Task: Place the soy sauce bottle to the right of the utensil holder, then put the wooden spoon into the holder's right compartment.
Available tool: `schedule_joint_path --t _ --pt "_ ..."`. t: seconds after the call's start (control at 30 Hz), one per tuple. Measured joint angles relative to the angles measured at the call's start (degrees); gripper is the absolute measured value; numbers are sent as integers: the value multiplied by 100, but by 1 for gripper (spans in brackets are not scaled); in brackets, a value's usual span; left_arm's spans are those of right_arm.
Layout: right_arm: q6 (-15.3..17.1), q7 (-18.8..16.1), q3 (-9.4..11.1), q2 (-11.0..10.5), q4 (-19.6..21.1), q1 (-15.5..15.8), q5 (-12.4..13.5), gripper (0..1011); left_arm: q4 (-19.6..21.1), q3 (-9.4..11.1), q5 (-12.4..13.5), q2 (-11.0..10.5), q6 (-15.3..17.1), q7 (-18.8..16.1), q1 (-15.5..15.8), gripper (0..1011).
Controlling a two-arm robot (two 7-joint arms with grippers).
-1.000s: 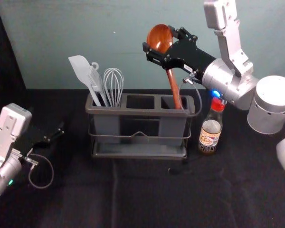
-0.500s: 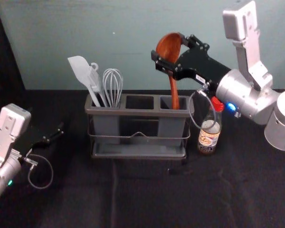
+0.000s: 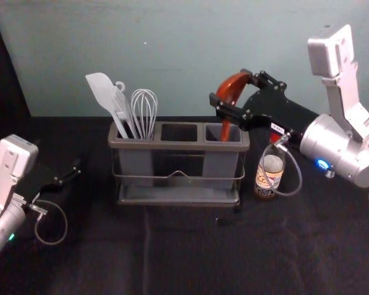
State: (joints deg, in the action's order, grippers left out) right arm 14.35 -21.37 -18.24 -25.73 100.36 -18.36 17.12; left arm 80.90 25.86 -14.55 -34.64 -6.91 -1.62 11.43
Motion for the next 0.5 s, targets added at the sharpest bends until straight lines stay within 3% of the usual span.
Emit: schedule_joint_path --t 0.5 --pt "33 45 -170 14 -314 -13 -119 840 0 0 0 0 0 0 0 1012"
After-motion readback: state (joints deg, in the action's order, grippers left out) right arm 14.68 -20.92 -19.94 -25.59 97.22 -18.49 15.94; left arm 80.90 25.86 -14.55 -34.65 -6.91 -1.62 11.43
